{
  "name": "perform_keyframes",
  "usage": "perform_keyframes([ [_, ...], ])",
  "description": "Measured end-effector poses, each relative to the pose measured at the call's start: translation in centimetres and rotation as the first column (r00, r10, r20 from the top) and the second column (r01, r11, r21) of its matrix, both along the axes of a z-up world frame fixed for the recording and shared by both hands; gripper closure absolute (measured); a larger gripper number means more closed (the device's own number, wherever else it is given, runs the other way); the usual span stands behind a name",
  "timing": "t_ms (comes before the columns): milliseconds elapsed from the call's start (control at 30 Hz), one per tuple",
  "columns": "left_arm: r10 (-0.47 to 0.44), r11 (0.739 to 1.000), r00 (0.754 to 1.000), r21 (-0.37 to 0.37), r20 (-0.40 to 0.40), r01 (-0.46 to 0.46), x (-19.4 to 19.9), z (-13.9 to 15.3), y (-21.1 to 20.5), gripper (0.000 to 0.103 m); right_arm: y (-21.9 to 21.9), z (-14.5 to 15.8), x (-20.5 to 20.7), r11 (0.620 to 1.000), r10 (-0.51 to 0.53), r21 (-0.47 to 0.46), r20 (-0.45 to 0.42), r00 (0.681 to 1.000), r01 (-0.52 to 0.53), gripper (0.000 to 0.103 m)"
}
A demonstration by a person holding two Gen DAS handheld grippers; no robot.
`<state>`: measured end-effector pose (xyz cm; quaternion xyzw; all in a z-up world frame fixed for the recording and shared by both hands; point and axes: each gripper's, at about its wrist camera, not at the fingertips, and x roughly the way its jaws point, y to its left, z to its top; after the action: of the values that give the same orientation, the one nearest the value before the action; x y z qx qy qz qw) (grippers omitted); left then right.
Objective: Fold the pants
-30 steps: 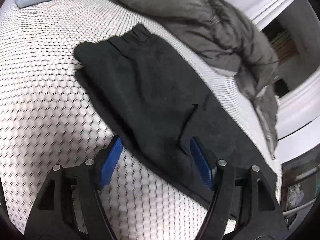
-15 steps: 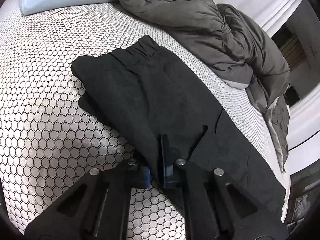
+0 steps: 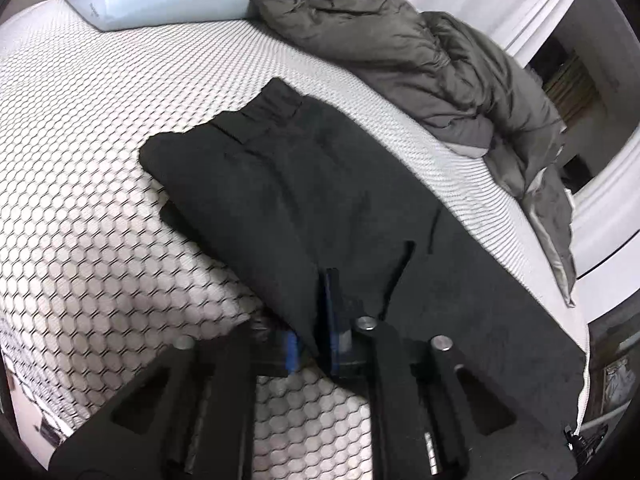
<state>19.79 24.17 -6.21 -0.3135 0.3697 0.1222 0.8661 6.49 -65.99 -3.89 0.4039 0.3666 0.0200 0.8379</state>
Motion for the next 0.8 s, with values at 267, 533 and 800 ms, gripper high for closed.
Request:
perform_keyframes([
  [267,-0.086,0.985,0.994,0.153,0.063,0.076,-3.8,4.7,-4.8,0.026,-3.4,-0.5,-2.2,0.968,-0.182,0.187,0.057,0.982,0.168,0.035],
  [533,-0.347,0.926,0.928,0.206,0.133,0.316,-1.4,7.7,-14.6,0.001,-3.1,0.5,-0.3,0.979,-0.184,0.101,0.069,0.980,0.177,0.090],
  [800,-0.543,0.828,0.836,0.221,0.083,0.515,3.6,5.9,-24.5,0.001,-3.8,-0.7,-1.3,0.993,-0.114,0.015,-0.070,0.991,0.115,0.078],
])
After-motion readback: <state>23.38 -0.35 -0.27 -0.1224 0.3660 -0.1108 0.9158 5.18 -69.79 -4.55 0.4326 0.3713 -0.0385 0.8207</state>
